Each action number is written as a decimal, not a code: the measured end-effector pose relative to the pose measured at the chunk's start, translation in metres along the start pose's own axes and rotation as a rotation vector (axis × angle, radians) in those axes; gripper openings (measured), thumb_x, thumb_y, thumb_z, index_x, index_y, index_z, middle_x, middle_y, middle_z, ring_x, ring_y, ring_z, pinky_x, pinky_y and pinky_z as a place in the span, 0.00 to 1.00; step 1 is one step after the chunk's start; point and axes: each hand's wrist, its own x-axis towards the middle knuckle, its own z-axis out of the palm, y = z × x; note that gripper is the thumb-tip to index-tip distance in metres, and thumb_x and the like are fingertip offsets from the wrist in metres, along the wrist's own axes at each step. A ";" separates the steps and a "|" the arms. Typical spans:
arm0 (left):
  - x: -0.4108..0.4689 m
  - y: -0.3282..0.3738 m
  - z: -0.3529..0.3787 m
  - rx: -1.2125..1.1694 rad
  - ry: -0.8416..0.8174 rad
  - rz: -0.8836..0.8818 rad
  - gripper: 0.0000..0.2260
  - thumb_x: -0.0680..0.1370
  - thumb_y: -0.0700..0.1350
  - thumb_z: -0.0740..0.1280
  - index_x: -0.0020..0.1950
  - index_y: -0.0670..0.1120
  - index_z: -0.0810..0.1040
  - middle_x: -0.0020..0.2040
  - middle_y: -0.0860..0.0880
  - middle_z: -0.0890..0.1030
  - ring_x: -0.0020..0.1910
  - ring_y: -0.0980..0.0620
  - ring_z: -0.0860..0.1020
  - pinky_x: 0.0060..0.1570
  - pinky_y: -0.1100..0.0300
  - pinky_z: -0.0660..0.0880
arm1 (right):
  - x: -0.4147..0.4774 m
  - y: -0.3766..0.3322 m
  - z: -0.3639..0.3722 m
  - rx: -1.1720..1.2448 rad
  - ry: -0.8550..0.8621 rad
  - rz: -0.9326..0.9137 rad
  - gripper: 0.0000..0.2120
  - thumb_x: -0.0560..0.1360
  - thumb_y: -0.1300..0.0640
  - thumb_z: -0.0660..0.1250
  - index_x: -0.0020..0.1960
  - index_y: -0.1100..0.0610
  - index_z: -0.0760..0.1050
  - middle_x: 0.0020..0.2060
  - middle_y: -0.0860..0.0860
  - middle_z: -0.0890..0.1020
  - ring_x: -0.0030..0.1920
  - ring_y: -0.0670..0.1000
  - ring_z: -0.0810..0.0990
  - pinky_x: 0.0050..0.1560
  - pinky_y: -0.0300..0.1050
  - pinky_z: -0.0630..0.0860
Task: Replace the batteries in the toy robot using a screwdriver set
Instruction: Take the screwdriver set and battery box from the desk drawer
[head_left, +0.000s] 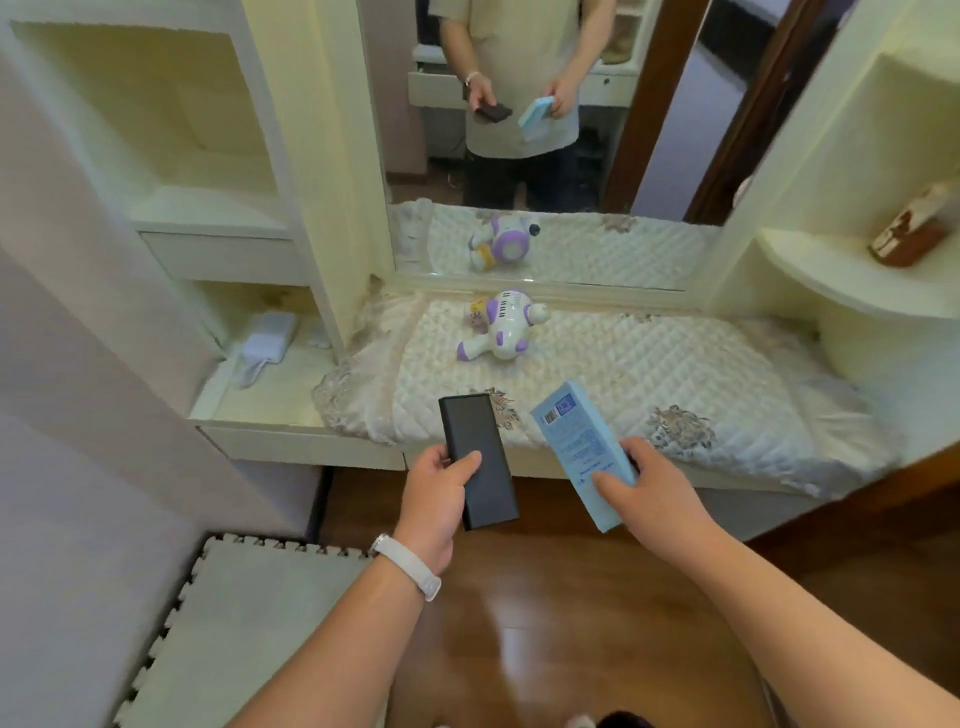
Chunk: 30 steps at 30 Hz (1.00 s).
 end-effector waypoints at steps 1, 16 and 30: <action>0.007 0.000 0.012 0.011 -0.022 -0.005 0.06 0.79 0.42 0.68 0.56 0.46 0.78 0.52 0.44 0.84 0.50 0.45 0.83 0.44 0.50 0.81 | 0.006 0.005 -0.006 -0.007 0.002 0.003 0.08 0.78 0.50 0.64 0.56 0.49 0.70 0.47 0.45 0.78 0.43 0.46 0.80 0.32 0.41 0.75; 0.099 0.014 0.219 0.154 0.031 -0.030 0.07 0.79 0.43 0.69 0.56 0.44 0.78 0.51 0.44 0.84 0.48 0.45 0.84 0.43 0.50 0.81 | 0.162 0.123 -0.142 0.177 0.021 0.074 0.07 0.76 0.54 0.65 0.54 0.50 0.71 0.47 0.47 0.80 0.43 0.47 0.80 0.36 0.43 0.76; 0.169 0.014 0.261 0.155 0.208 -0.101 0.06 0.78 0.41 0.69 0.53 0.42 0.78 0.50 0.42 0.84 0.46 0.45 0.83 0.41 0.53 0.79 | 0.279 0.150 -0.149 0.185 -0.162 0.129 0.11 0.77 0.53 0.66 0.57 0.54 0.70 0.52 0.50 0.79 0.45 0.48 0.80 0.34 0.39 0.74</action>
